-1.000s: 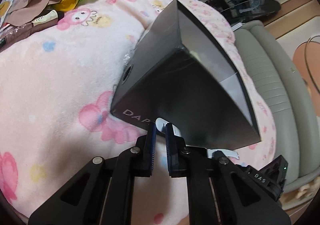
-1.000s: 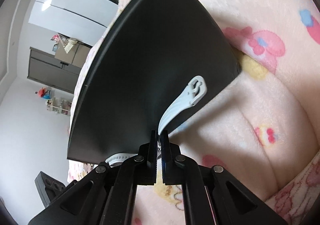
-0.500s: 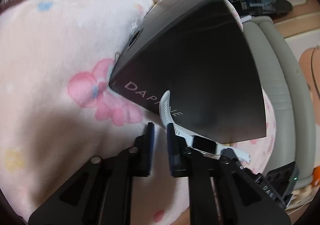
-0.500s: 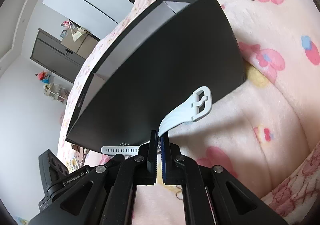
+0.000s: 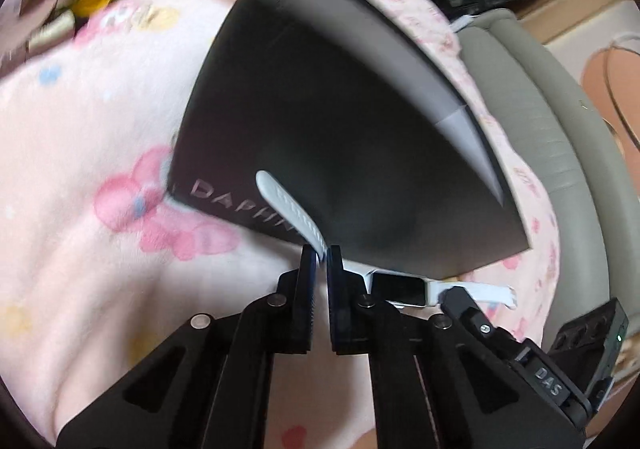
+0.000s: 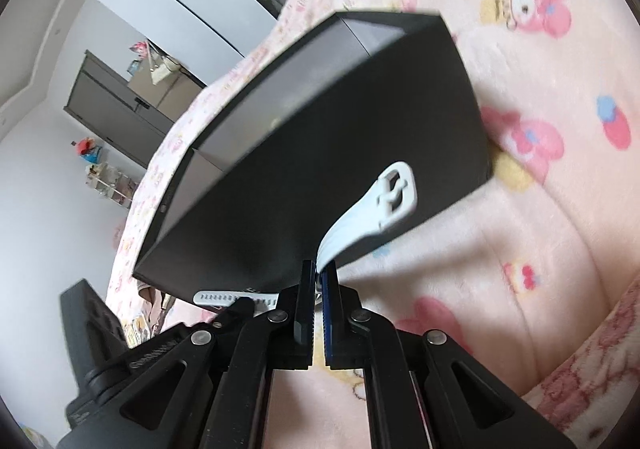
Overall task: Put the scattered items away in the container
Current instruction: 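Carry the white watch over the black box with both tools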
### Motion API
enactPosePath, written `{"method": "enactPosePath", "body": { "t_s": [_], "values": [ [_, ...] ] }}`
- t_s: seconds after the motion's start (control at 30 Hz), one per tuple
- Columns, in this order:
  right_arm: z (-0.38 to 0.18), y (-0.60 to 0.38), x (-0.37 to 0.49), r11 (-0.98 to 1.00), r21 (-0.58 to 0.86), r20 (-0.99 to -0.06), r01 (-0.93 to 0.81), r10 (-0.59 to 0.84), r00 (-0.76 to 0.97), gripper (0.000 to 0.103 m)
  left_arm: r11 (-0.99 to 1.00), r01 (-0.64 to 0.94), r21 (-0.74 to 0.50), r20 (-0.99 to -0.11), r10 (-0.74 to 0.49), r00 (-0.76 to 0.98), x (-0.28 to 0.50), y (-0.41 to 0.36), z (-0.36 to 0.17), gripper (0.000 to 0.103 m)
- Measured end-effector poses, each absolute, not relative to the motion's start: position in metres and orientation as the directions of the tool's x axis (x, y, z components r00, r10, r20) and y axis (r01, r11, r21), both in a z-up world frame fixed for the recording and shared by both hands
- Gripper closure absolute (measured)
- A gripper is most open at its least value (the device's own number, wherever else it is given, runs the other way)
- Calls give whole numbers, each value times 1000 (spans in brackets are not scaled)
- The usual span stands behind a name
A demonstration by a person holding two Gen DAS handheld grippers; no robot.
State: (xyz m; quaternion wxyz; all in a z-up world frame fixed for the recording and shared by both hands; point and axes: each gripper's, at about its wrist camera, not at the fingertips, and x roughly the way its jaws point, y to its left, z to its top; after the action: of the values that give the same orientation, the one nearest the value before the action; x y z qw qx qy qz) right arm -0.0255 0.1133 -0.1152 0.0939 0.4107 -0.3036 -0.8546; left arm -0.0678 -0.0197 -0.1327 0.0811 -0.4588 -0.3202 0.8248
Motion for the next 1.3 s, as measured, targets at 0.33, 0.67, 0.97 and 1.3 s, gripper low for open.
{"method": "enactPosePath", "body": {
  "t_s": [0.33, 0.67, 0.97, 1.3],
  "values": [
    [-110, 120, -18, -768, 637, -612, -70, -448, -652, 101, -773, 49, -633, -638, 484, -599, -70, -18, -109, 100],
    [-97, 119, -21, -764, 644, -601, -47, -467, -649, 101, -770, 53, -636, -632, 480, -608, -63, -17, -107, 100],
    [-30, 110, -30, -794, 600, -513, 98, -476, -714, 101, -756, -11, -654, -571, 504, -649, -65, -30, -65, 100],
    [-24, 119, -123, -746, 661, -557, 84, -563, -611, 101, -792, 11, -610, -666, 506, -548, -144, -18, -51, 100]
  ]
}}
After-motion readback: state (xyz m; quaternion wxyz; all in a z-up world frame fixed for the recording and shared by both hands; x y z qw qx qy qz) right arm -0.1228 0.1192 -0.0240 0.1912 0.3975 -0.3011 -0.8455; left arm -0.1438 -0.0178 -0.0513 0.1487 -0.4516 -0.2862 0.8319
